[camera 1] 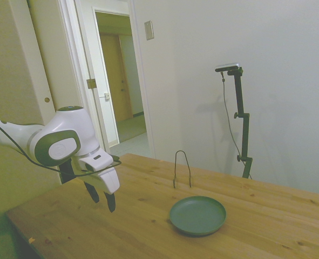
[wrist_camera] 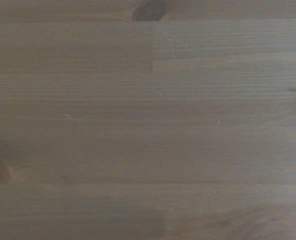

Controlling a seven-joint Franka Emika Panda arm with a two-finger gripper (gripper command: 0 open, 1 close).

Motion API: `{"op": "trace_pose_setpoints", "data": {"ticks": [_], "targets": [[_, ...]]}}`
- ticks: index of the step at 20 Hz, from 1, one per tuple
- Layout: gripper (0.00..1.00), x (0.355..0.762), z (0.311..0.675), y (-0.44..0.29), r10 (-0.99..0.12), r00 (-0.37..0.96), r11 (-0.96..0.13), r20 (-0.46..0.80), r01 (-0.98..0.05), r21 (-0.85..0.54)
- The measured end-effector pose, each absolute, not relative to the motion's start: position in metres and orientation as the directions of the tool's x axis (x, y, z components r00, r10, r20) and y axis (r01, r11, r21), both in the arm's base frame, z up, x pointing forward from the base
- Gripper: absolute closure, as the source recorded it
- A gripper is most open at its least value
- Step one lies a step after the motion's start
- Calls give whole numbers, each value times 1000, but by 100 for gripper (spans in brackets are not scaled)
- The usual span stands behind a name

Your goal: Load the plate

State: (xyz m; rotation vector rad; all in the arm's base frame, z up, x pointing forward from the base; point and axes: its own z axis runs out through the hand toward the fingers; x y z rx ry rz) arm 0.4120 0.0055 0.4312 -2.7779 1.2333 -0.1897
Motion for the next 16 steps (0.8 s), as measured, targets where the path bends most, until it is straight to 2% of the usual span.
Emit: {"op": "trace_pose_setpoints", "data": {"ticks": [8,16], "targets": [[0,428,430,-6,-767,623,-640,154,-757,-129],[0,492,425,-42,-822,535,-561,196,-819,-122]]}}
